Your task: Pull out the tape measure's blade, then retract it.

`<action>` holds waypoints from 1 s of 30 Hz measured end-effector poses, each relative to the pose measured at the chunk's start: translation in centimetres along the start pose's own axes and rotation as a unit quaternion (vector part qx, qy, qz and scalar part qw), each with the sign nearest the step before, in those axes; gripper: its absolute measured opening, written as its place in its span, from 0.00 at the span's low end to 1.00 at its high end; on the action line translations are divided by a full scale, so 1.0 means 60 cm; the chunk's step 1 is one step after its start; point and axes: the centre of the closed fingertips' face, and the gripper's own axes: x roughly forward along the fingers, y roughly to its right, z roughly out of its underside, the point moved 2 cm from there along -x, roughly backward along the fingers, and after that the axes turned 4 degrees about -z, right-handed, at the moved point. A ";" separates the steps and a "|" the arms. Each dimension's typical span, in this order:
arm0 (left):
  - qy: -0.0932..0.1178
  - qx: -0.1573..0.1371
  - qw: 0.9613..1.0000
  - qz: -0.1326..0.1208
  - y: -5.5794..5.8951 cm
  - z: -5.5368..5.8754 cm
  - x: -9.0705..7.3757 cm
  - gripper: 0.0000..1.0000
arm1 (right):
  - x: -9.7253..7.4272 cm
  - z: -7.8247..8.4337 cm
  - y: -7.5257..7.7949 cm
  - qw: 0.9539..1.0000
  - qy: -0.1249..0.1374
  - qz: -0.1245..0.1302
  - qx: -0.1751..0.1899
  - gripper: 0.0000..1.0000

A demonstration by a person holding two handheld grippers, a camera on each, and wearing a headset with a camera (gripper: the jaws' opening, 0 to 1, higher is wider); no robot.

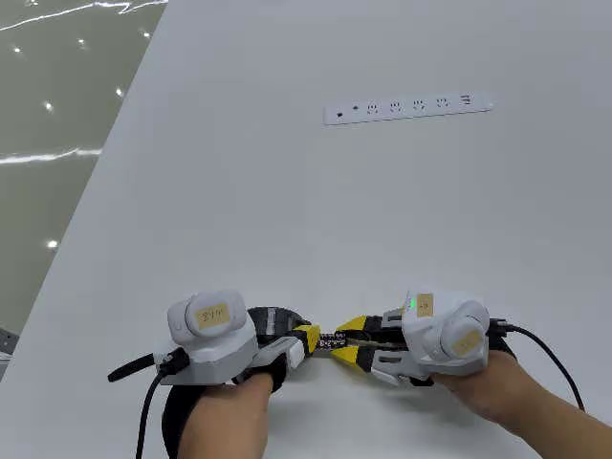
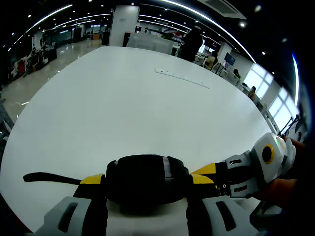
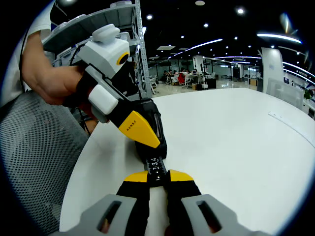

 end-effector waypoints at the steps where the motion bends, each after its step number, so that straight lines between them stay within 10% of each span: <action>1: 0.000 -0.001 1.000 -0.001 0.000 0.000 0.000 0.62 | 0.002 -0.001 0.000 1.000 -0.001 -0.001 -0.001 0.10; 30: 0.008 -0.002 1.000 0.004 -0.004 -0.003 -0.004 0.63 | 0.030 -0.015 -0.005 1.000 -0.011 -0.010 -0.010 0.12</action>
